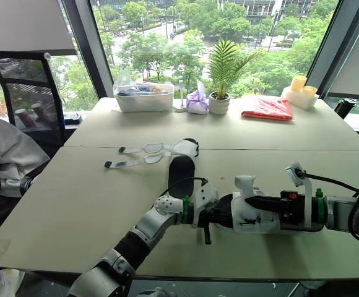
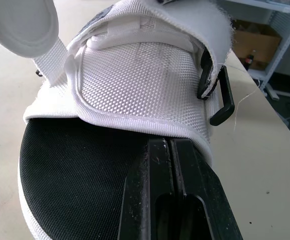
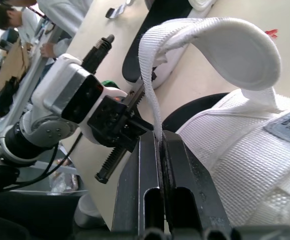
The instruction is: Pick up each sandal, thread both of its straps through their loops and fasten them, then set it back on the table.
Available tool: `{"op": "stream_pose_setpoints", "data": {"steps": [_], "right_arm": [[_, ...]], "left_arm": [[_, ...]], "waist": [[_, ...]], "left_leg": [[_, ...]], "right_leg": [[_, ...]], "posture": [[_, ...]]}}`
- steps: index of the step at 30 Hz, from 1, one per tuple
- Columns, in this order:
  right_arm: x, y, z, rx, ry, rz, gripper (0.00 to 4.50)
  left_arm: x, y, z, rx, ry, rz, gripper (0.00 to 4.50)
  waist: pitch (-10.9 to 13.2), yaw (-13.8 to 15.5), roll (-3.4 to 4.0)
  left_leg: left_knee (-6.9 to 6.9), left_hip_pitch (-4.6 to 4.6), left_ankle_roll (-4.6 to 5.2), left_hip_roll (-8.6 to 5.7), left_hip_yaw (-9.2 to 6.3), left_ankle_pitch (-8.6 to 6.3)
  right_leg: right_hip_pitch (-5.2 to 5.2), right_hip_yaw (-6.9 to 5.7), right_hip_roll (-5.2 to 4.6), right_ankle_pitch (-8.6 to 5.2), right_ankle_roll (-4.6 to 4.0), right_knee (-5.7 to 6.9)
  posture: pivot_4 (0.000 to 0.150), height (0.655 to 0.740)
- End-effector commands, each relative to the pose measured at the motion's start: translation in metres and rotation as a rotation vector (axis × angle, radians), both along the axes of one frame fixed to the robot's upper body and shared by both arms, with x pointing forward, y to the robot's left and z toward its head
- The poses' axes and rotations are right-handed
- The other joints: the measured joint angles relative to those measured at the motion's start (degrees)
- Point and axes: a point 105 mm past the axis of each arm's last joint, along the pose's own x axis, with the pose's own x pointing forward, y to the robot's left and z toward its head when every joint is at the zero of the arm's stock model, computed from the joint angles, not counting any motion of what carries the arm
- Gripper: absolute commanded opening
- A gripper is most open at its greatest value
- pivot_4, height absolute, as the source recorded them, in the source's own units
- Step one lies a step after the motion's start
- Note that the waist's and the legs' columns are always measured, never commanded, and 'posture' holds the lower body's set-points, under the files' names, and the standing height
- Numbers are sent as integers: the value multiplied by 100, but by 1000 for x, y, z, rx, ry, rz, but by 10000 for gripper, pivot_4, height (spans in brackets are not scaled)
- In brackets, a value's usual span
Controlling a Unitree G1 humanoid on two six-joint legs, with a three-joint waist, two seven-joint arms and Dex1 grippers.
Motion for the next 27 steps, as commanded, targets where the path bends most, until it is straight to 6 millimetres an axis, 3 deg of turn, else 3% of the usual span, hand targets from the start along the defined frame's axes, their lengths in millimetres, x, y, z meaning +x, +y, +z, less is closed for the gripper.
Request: {"op": "stream_pose_setpoints", "data": {"steps": [1,6,14,20,27], "right_arm": [[16,-12,-14,-152,-45,-59,674],[20,-11,-13,-171,-74,-46,674],[2,5,2,-74,-55,51,674],[-7,9,-8,-131,-67,75,674],[-4,7,-4,-218,-200,140,674]], "left_arm": [[-4,-1,-4,25,-3,-15,0],[-4,0,-5,26,-4,-11,0],[-2,1,-5,26,0,-7,0],[-1,-1,-4,24,0,-9,0],[0,-2,-3,23,3,-10,0]], "waist": [[-8,1,12],[-11,4,15],[-12,10,18],[-12,7,18],[-12,7,17]], "left_leg": [[0,0,0,0,0,0],[2,1,0,0,1,0],[7,0,1,0,0,-2],[5,-1,2,0,1,-2],[5,-1,2,0,0,-2]], "right_leg": [[0,0,0,0,0,0],[3,0,0,0,0,0],[3,0,0,1,0,0],[1,0,0,0,0,0],[2,0,0,0,-1,0]], "posture": [[1500,7388],[1500,7388],[1500,7388],[1500,7388],[1500,7388]]}}
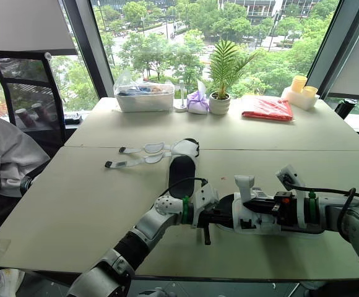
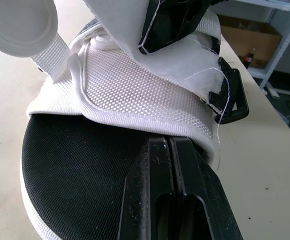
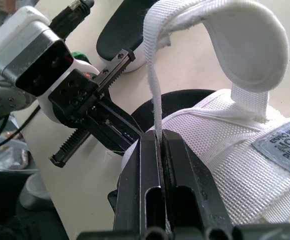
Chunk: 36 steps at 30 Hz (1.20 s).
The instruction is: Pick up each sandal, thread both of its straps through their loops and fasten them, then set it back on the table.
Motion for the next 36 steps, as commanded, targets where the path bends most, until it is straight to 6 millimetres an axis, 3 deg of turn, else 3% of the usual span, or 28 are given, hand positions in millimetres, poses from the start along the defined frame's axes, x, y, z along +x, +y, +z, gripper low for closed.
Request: {"op": "stream_pose_setpoints", "data": {"steps": [1,8,17,23,27,36], "right_arm": [[2,-4,4,-80,-80,52,674],[10,-11,18,-141,-163,131,674],[-1,1,26,-146,-124,275,674],[0,11,28,-67,-118,252,674],[3,11,40,-3,-106,215,674],[-3,8,40,37,-40,184,674]], "left_arm": [[-1,-2,-3,19,7,-11,0],[0,-2,-3,21,7,-10,0],[2,0,-4,22,11,-3,0],[3,1,-4,23,14,7,0],[3,2,-5,28,14,6,0],[2,1,-5,32,12,-4,0]], "waist": [[0,0,0],[0,2,0],[0,-1,0],[0,-1,0],[0,-3,1],[0,-3,1]], "left_leg": [[0,0,0,0,0,0],[2,1,0,0,0,0],[2,-1,-1,0,0,0],[1,-1,-1,0,0,0],[1,-3,-1,0,1,0],[1,-4,-1,0,0,0]], "right_leg": [[0,0,0,0,0,0],[0,0,0,0,0,0],[-3,0,-1,0,0,0],[-4,1,-1,0,0,0],[-6,2,-1,0,0,1],[-7,2,-1,0,0,1]], "posture": [[1500,7388],[1500,7388],[1500,7388],[1500,7388],[1500,7388],[1500,7388]]}}
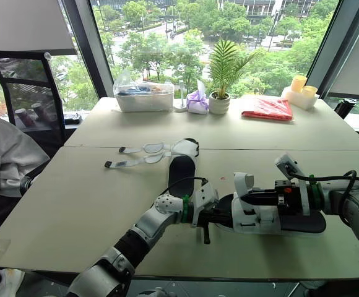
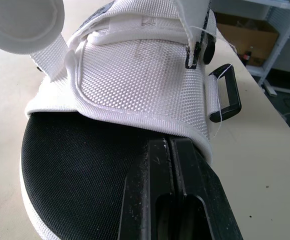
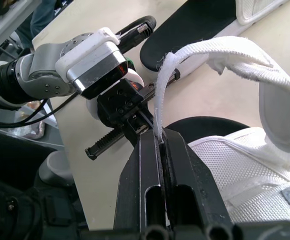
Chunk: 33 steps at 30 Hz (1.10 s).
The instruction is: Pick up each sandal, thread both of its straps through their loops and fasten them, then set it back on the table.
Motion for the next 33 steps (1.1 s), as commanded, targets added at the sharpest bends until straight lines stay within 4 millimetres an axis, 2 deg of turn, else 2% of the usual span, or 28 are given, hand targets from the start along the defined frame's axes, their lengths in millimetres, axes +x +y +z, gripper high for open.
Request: {"op": "stream_pose_setpoints", "data": {"steps": [1,16,26,33], "right_arm": [[-4,1,9,6,-15,8,674],[-13,4,-11,33,61,-28,674],[-13,-7,-30,-90,14,-44,674],[-12,2,-22,-36,-5,-47,674]], "left_arm": [[-1,0,-6,25,12,-3,0],[-1,0,-6,22,21,-1,0],[0,1,-6,21,23,3,0],[0,0,-6,20,24,1,0]], "waist": [[0,1,0],[0,1,-1],[2,2,-4],[7,1,-12]], "left_leg": [[0,0,0,0,0,0],[0,-2,0,0,0,0],[0,-1,0,0,0,0],[0,0,0,0,0,0]], "right_leg": [[0,0,0,0,0,0],[-1,0,0,0,0,0],[0,0,0,0,0,0],[0,0,0,0,0,0]], "posture": [[1500,7388],[1500,7388],[1500,7388],[1500,7388]]}}
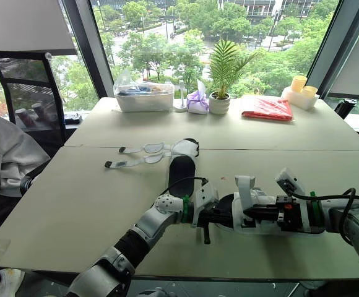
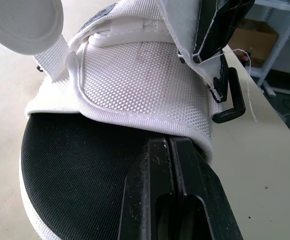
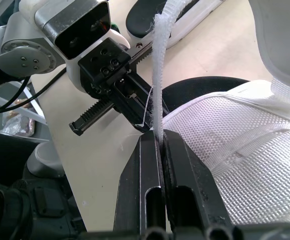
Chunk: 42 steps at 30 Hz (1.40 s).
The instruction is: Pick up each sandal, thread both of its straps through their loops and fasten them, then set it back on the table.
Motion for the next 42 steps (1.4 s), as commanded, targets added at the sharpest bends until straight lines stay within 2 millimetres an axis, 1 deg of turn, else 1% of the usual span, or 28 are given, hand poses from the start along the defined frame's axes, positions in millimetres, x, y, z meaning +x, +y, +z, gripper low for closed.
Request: {"op": "stream_pose_setpoints", "data": {"steps": [1,4,5,6,7,8,11,17,19,20,21,22,23,25,28,31,37,42], "right_arm": [[1,8,11,48,-16,-3,674],[0,5,9,33,-12,-4,674],[0,4,9,29,-12,-2,5838],[0,4,9,27,-12,-1,8162],[1,3,11,33,-14,-10,12649],[3,3,14,44,-17,-18,18371],[6,7,25,94,-24,-23,32342],[-1,22,30,136,1,11,32342],[-3,26,28,133,5,17,27260],[-5,27,25,120,11,21,23970],[-6,27,23,111,15,24,18624],[-5,28,21,109,13,15,14781],[-4,28,21,111,9,6,7974],[-1,29,21,119,-1,-8,330],[3,30,25,145,-5,-25,330],[4,25,29,151,5,-40,330],[5,19,29,147,39,-53,330],[5,10,24,123,60,-67,330]], "left_arm": [[0,0,-6,22,19,2,0],[0,0,-6,22,19,3,0],[0,-1,-6,22,19,3,0],[0,-1,-6,22,19,3,0],[0,-1,-6,23,19,3,0],[0,-1,-6,23,19,3,0],[0,-1,-7,23,19,4,0],[0,-1,-7,22,19,3,0],[0,-1,-7,22,19,3,0],[0,-2,-7,21,19,3,0],[0,-2,-7,21,20,3,0],[0,-2,-7,20,20,3,0],[0,-2,-7,20,20,3,0],[0,-2,-7,20,21,3,0],[0,-2,-6,19,22,3,0],[0,-2,-7,19,26,7,0],[1,-2,-7,17,31,6,0],[1,-1,-7,17,32,9,0]], "waist": [[2,-2,-3],[2,3,-3],[2,1,-3],[2,1,-3],[3,0,-5],[4,-2,-7],[9,-6,-14],[8,2,-13],[8,3,-14],[9,4,-14],[8,6,-14],[8,4,-14],[8,1,-13],[8,-7,-14],[9,-9,-15],[9,-11,-15],[9,-4,-14],[8,-3,-13]], "left_leg": [[0,0,0,0,0,0],[0,-1,0,0,0,0],[0,0,0,0,0,0],[0,-1,0,0,0,0],[0,-1,0,0,0,0],[0,0,0,0,0,0],[1,2,0,0,1,0],[1,0,0,0,1,0],[1,-3,0,0,2,0],[1,-3,0,0,2,0],[1,-3,0,0,2,0],[1,-2,0,0,2,0],[1,-2,0,0,2,0],[1,-2,0,0,4,0],[1,0,1,0,4,0],[1,1,1,0,4,0],[1,0,1,0,6,0],[1,0,1,0,6,0]], "right_leg": [[0,0,0,0,0,0],[-1,0,0,0,0,0],[-1,0,0,0,0,0],[-1,0,0,0,0,0],[0,0,0,0,0,0],[0,0,0,0,0,0],[2,0,-2,0,0,0],[-1,0,-4,0,0,-1],[-4,0,-4,0,1,0],[-4,0,-4,0,1,0],[-3,0,-4,0,1,0],[-2,0,-5,0,1,0],[-2,0,-4,0,1,-1],[-2,0,-5,0,1,-1],[-1,0,-5,0,1,0],[-2,0,-5,1,1,0],[-3,0,-6,1,1,0],[-3,0,-7,1,1,0]], "posture": [[1500,7388],[1500,7388],[1500,7388],[1500,7388],[1500,7388],[1500,7388],[1500,7388],[1500,7388],[1500,7388],[1500,7388],[1500,7388],[1500,7388],[1500,7388],[1500,7388],[1500,7388],[1500,7388],[1500,7388],[1500,7388]]}}
